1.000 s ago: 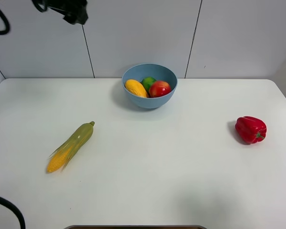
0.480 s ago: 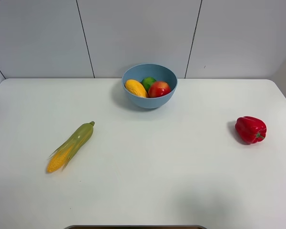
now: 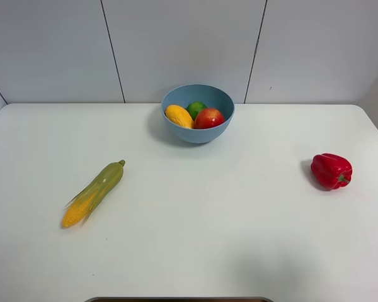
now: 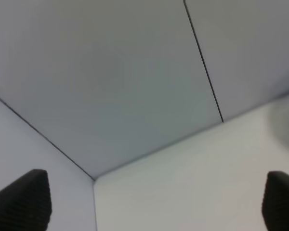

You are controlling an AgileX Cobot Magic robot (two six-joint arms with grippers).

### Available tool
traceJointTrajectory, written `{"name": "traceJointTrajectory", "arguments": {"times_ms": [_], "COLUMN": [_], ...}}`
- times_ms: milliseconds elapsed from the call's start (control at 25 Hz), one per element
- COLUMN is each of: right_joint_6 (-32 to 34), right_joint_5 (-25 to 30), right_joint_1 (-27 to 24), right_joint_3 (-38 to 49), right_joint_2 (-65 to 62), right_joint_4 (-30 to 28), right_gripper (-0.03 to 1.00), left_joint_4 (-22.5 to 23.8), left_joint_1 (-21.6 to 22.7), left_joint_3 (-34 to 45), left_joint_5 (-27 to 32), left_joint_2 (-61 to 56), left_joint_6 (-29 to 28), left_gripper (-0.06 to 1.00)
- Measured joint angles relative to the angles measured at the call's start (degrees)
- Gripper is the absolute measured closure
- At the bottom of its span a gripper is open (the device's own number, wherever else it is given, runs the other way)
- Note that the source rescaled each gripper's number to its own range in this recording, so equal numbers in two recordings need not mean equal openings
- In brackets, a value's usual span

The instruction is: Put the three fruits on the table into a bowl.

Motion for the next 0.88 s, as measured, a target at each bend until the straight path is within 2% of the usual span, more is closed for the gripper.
{"name": "traceJointTrajectory", "arguments": {"times_ms": [280, 520, 640, 800, 880], "right_joint_6": [0.0, 0.0, 0.0, 0.0, 0.0], "right_joint_5": [0.0, 0.0, 0.0, 0.0, 0.0], "right_joint_1": [0.0, 0.0, 0.0, 0.0, 0.0], "right_joint_3": [0.0, 0.0, 0.0, 0.0, 0.0], "right_joint_2": [0.0, 0.0, 0.0, 0.0, 0.0], "right_joint_4": [0.0, 0.0, 0.0, 0.0, 0.0], "right_gripper": [-0.03, -0.03, -0.03, -0.03, -0.03], "left_joint_4": [-3.2, -8.2, -8.6, -8.5, -8.6], "left_joint_1": [0.0, 0.0, 0.2, 3.7, 7.1], "left_joint_3": [1.7, 11.4, 17.5, 25.3, 28.7], "left_joint_5": [0.1, 0.1, 0.2, 0.2, 0.2], "left_joint_2": [-12.9, -23.4, -28.2, -33.7, -36.2], "left_joint_6": [-1.5, -2.2, -4.5, -4.8, -3.2], "left_gripper": [0.13, 0.13, 0.13, 0.14, 0.14]}}
